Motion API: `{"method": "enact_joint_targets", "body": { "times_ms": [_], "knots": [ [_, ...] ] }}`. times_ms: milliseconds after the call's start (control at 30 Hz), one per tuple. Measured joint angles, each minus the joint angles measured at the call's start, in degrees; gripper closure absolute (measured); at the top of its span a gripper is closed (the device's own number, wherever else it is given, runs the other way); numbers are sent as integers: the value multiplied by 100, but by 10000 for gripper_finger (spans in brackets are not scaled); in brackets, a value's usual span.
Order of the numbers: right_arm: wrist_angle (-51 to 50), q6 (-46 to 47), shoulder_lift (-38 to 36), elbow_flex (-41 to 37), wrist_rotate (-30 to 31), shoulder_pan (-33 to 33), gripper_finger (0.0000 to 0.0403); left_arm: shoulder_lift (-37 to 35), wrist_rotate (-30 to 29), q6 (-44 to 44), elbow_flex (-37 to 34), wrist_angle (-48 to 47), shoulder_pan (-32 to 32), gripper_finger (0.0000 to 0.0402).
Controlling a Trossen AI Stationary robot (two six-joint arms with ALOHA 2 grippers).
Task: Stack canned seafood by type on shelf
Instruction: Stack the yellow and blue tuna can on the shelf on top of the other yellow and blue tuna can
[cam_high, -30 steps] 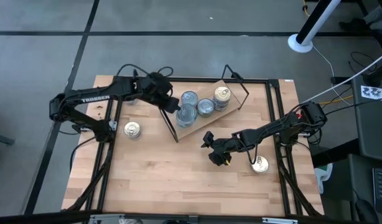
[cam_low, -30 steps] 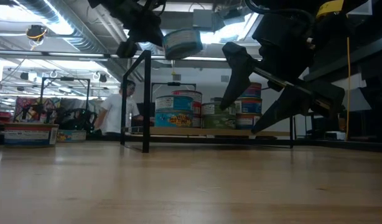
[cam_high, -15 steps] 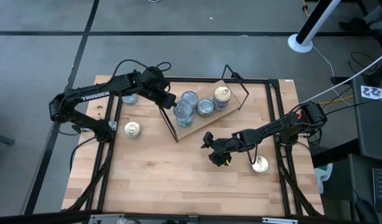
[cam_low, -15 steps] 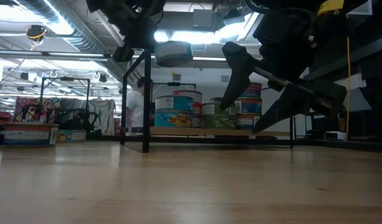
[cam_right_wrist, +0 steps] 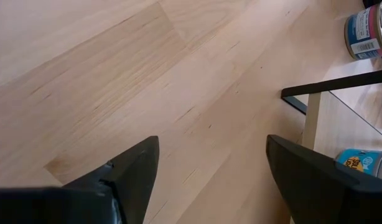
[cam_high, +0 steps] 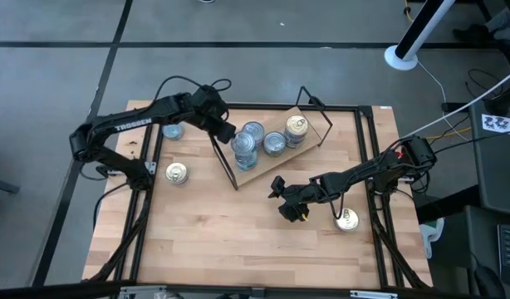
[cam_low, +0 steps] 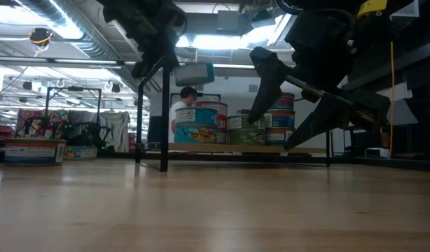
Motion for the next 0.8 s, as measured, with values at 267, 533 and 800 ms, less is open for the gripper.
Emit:
{"method": "enact_joint_targets", "body": {
  "times_ms": [267,533,800],
  "knots": [
    [0,0,0,0,0,0,109,371,143,267,-7,0,0,401],
    [4,0,0,-1,-2,0,109,554,148,320,-9,0,0,401],
    [4,0,0,-2,-2,0,109,776,170,330,-9,80,-27,401]
  ]
}}
